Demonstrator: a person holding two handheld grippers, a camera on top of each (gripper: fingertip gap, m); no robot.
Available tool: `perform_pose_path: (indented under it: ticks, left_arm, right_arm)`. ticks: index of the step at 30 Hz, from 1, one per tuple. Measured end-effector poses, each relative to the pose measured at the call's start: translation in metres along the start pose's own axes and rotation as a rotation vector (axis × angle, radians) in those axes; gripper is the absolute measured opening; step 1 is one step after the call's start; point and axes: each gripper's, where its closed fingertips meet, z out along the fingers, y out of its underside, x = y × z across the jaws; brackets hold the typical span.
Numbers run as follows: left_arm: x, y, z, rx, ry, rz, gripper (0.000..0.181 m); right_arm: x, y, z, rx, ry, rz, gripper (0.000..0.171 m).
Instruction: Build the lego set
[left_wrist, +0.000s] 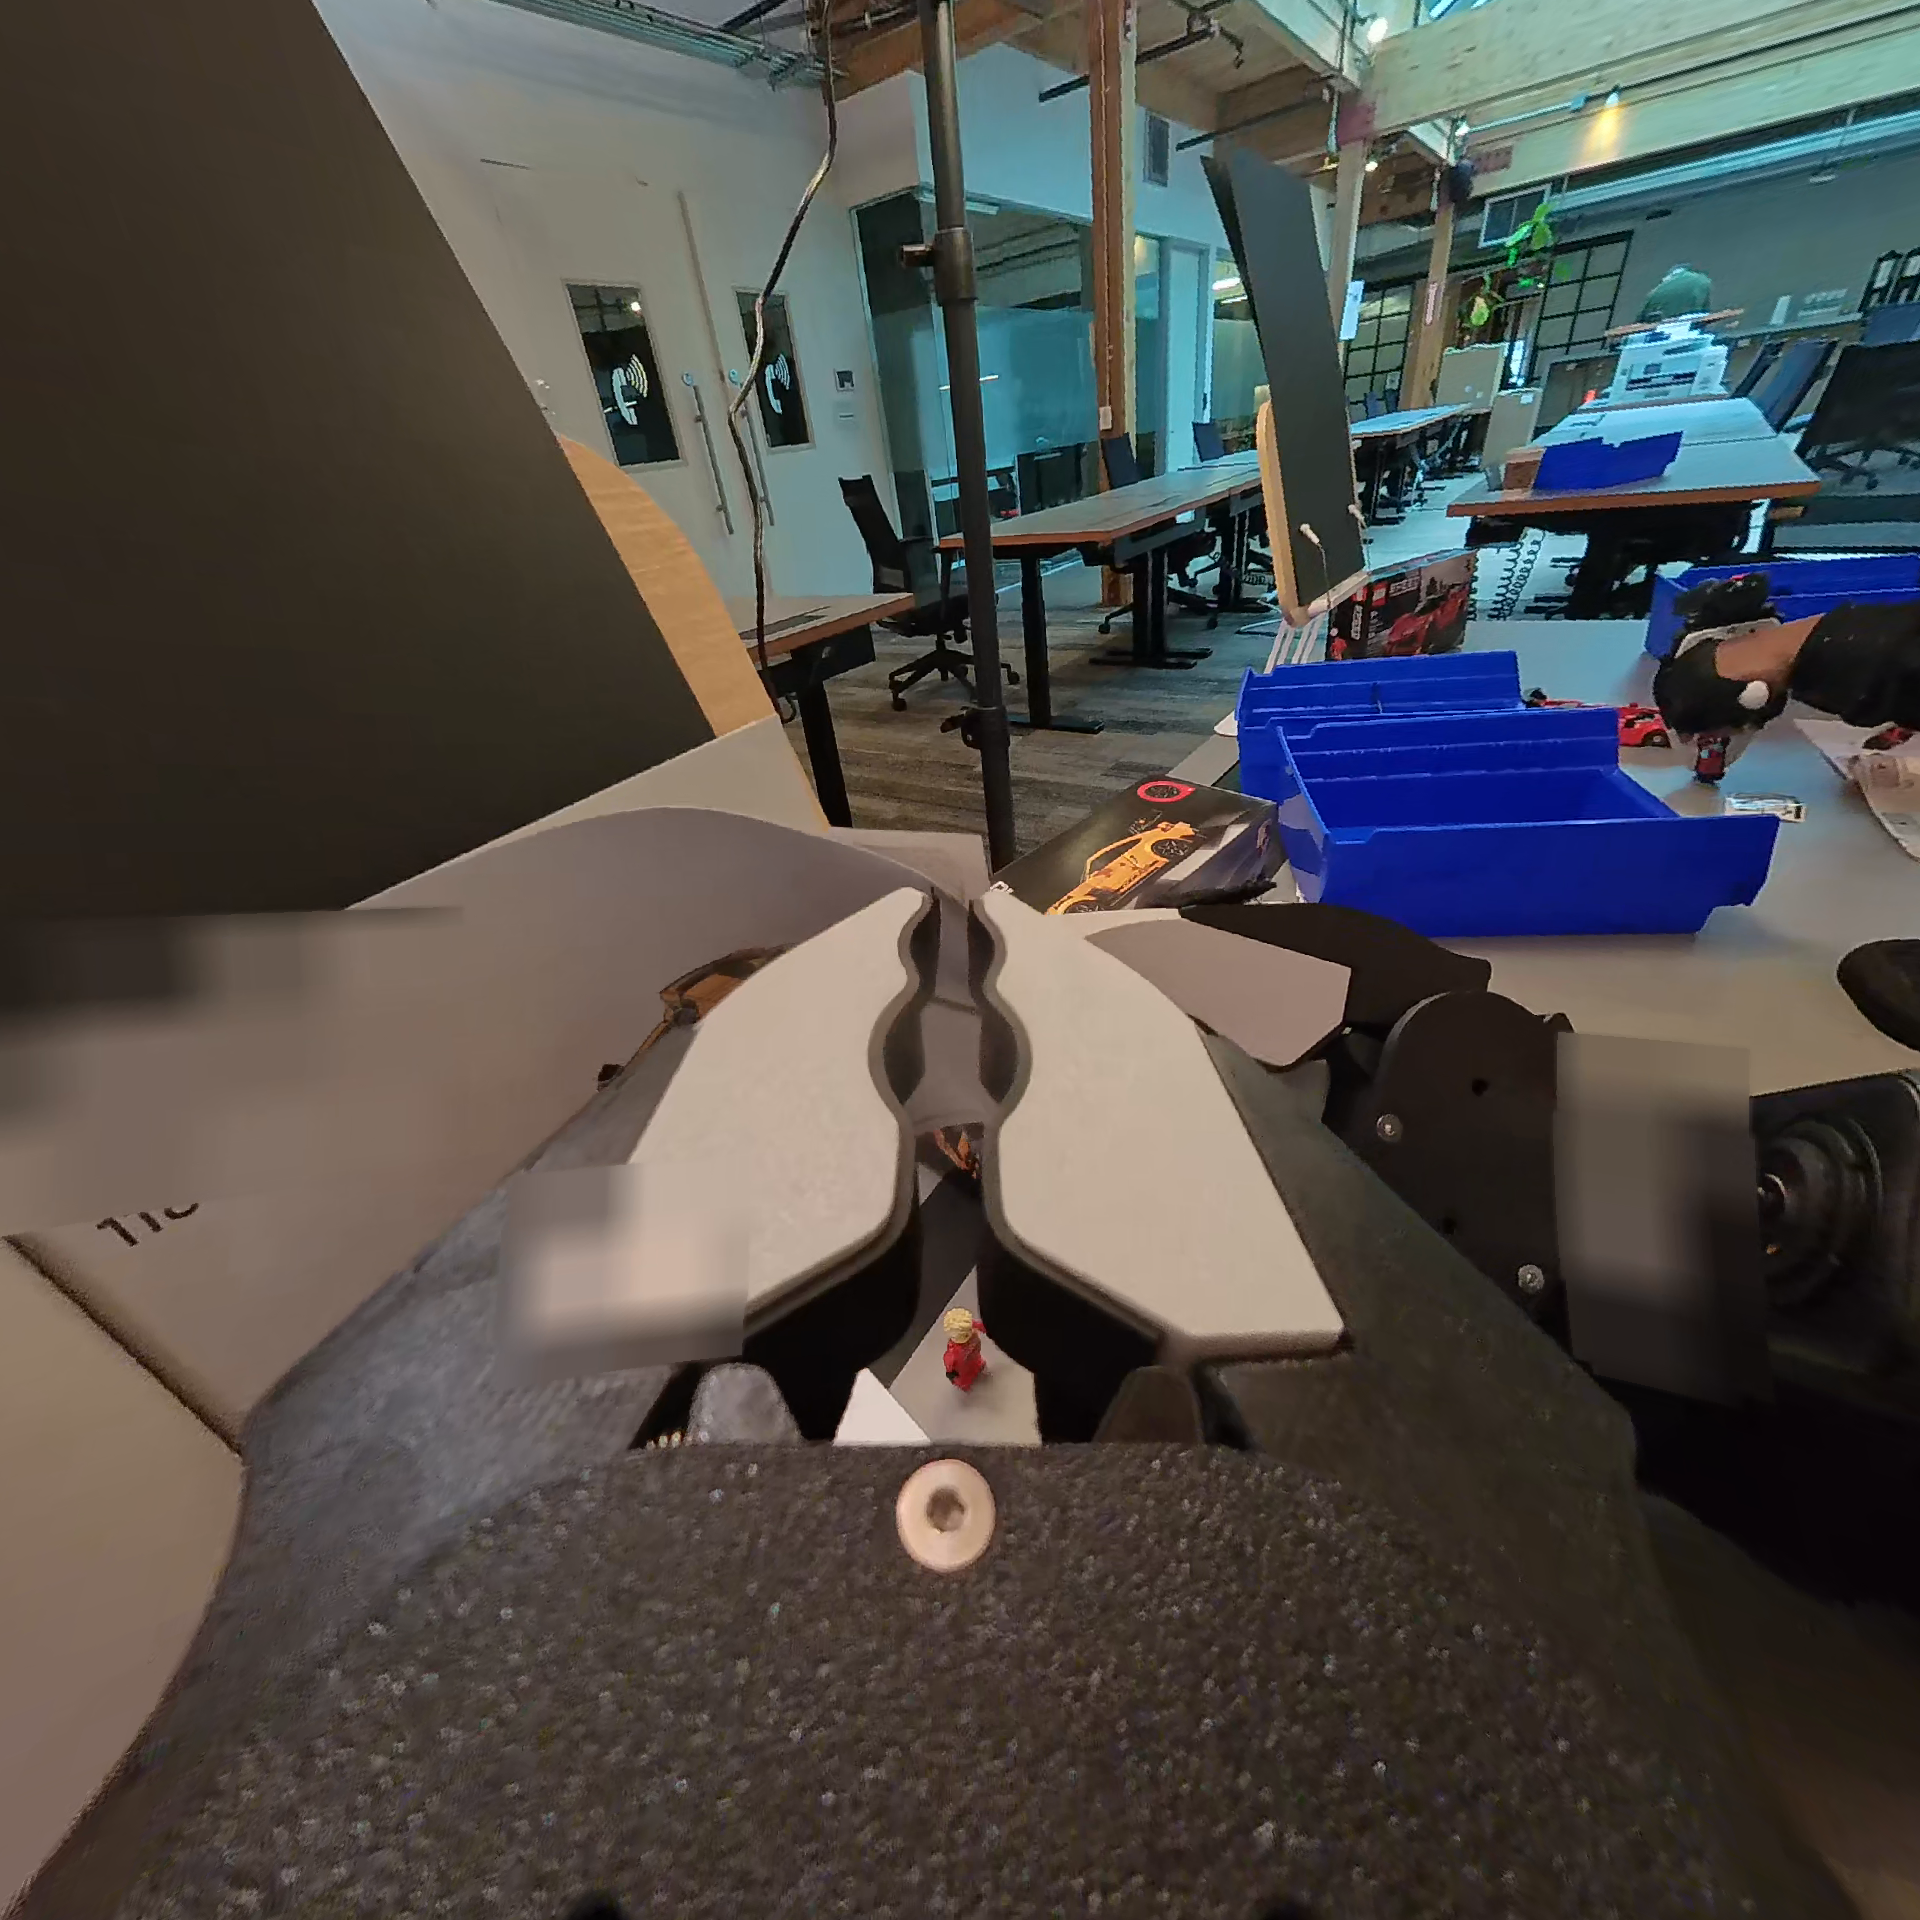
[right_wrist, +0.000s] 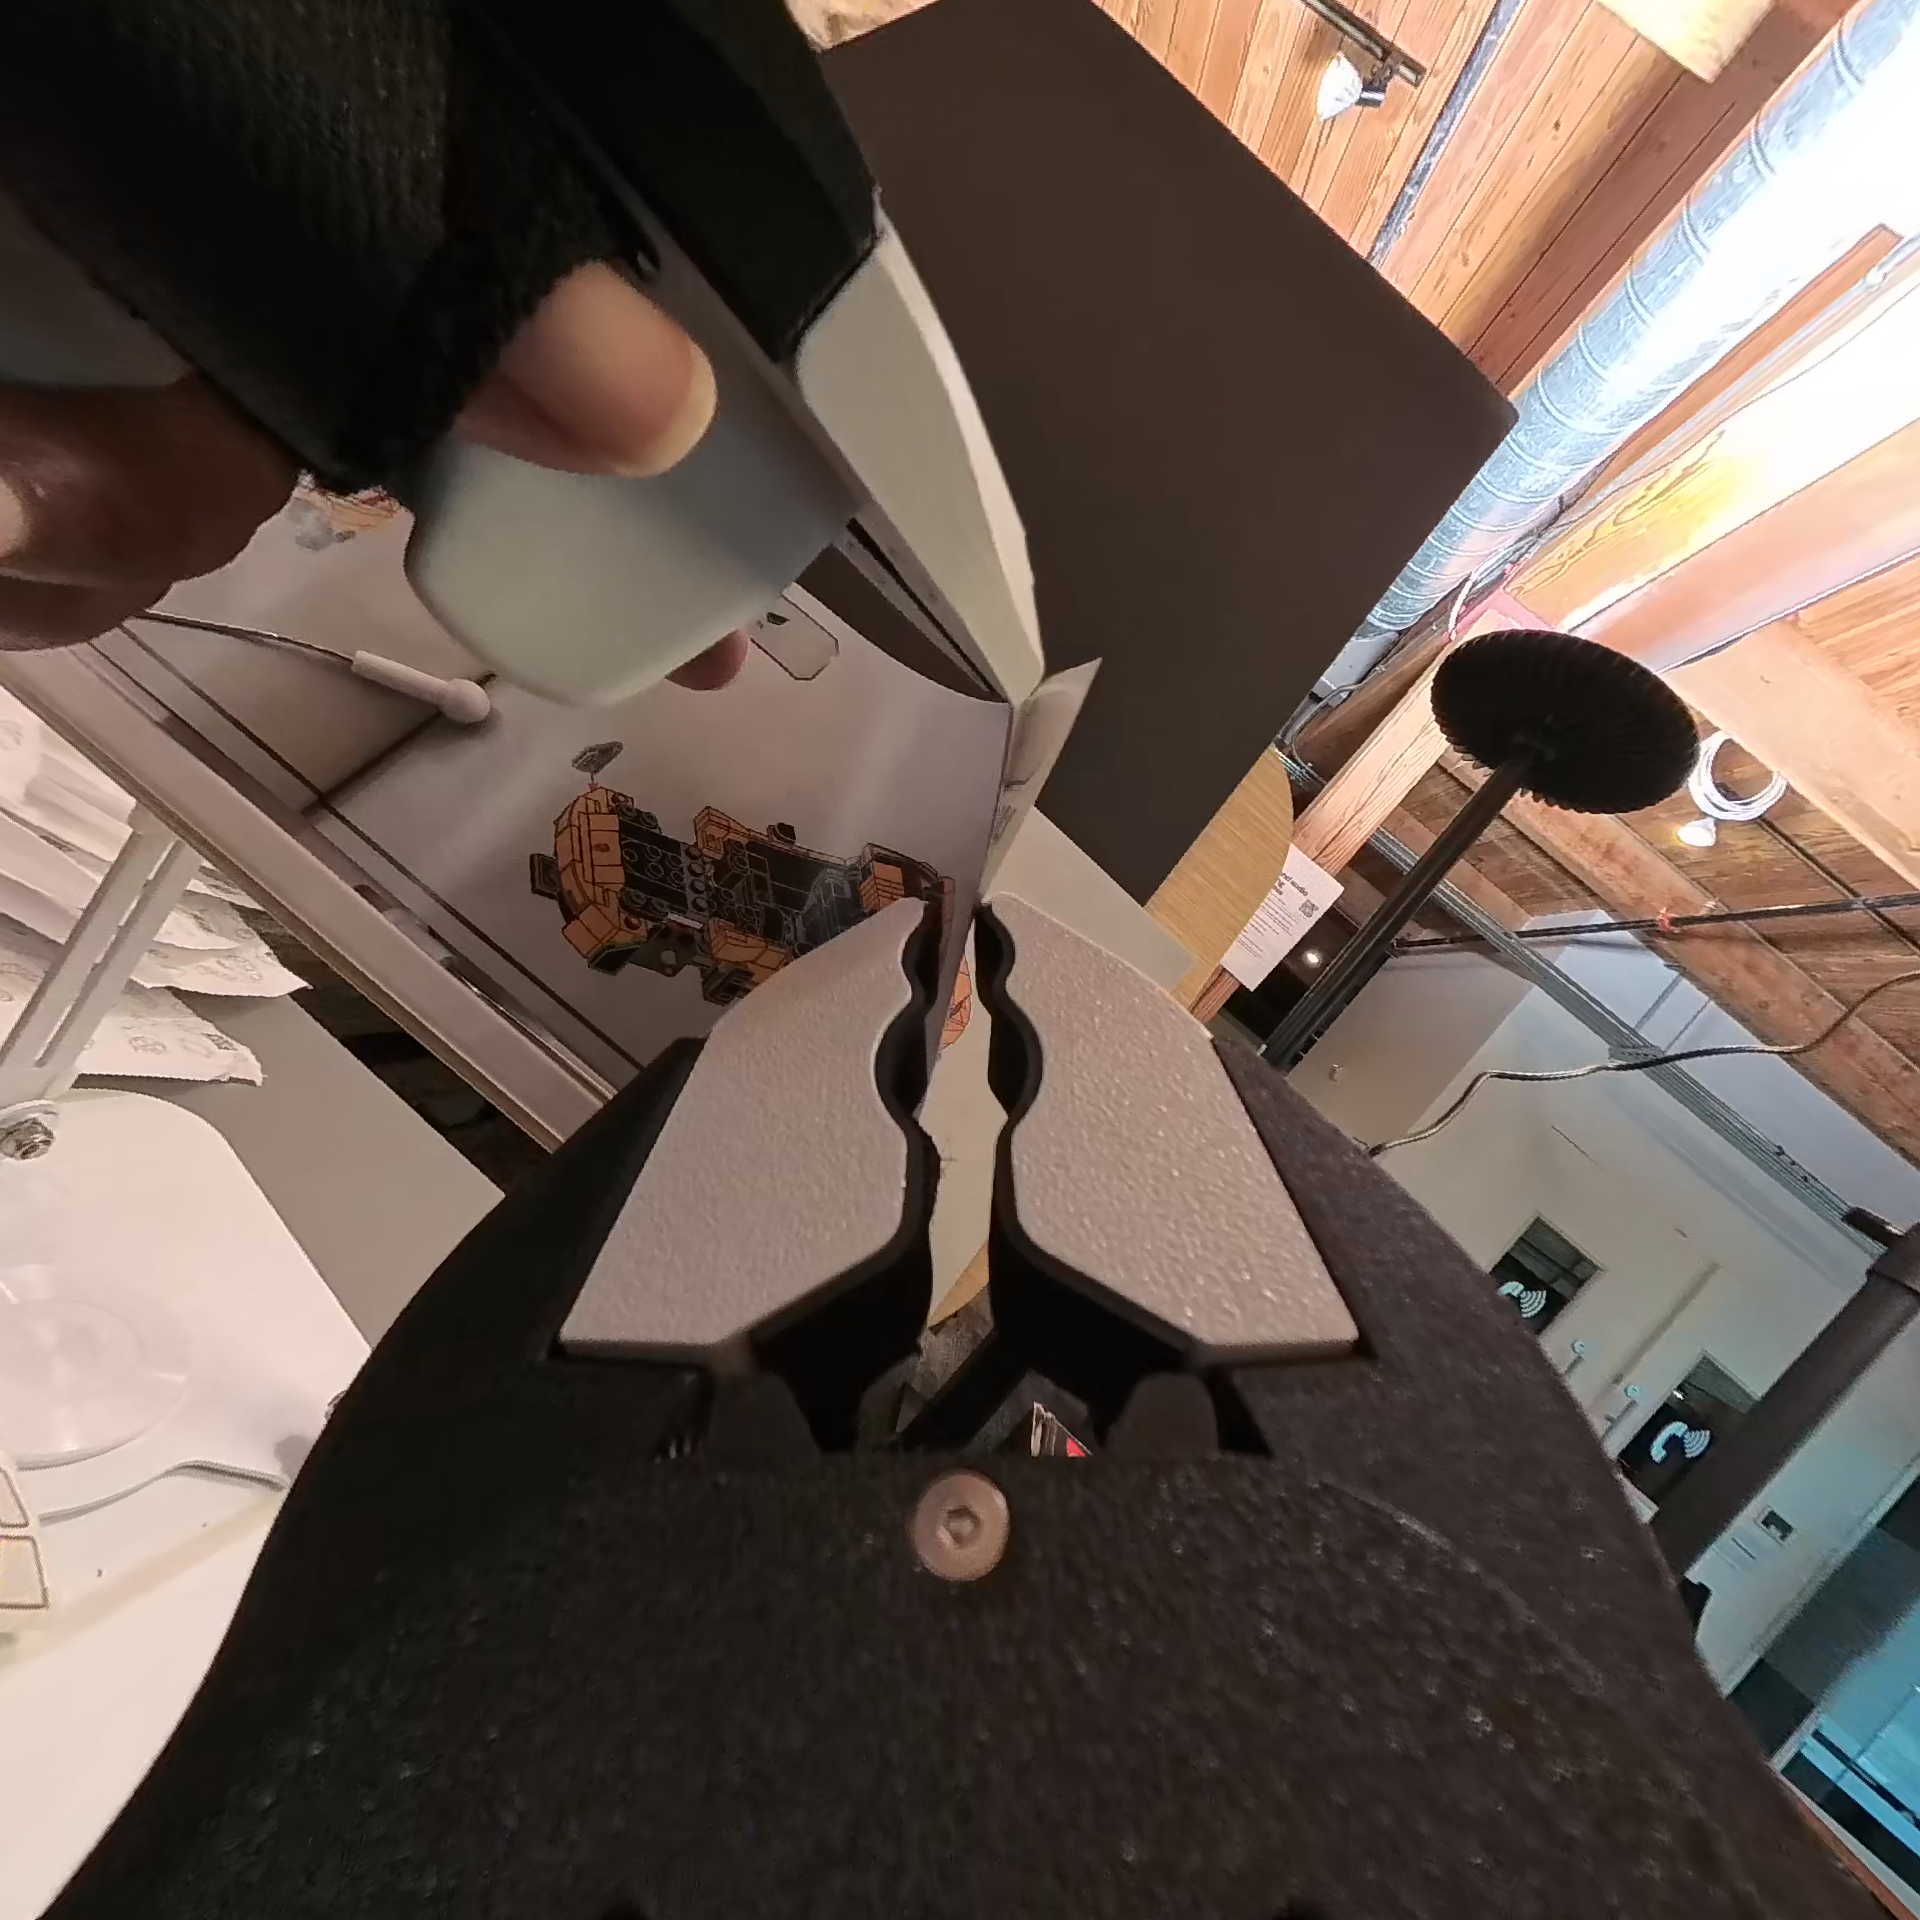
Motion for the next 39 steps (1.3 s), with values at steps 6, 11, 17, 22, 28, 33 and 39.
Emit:
perform_pose_path:
  ticks: [6, 11, 17, 22, 28, 33, 39]
  left_arm:
    - [0.001, 0.002, 0.000, -0.008, 0.011, 0.024, 0.006]
    - [-0.001, 0.000, -0.001, -0.001, 0.012, 0.018, 0.006]
    - [-0.003, 0.000, 0.000, -0.003, 0.005, 0.015, 0.006]
    - [-0.005, 0.001, 0.001, -0.010, -0.002, 0.014, 0.005]
    - [-0.007, 0.000, 0.001, -0.006, -0.006, -0.009, 0.004]
    - [-0.008, 0.001, 0.003, -0.011, -0.004, -0.040, 0.004]
    - [-0.009, 0.004, 0.004, -0.016, 0.005, -0.140, 0.000]
  right_arm:
    - [0.001, 0.000, 0.000, 0.000, -0.001, 0.007, 0.006]
    - [0.000, 0.000, 0.000, 0.002, -0.003, 0.004, 0.005]
    - [-0.001, 0.000, 0.000, 0.004, -0.007, 0.002, 0.005]
    - [-0.002, -0.001, -0.001, 0.008, -0.010, -0.004, 0.004]
    - [-0.003, -0.002, -0.001, 0.012, -0.014, -0.008, 0.004]
    - [-0.005, -0.003, -0.001, 0.015, -0.020, -0.020, 0.004]
    - [-0.009, -0.004, -0.001, 0.022, -0.027, -0.052, 0.002]
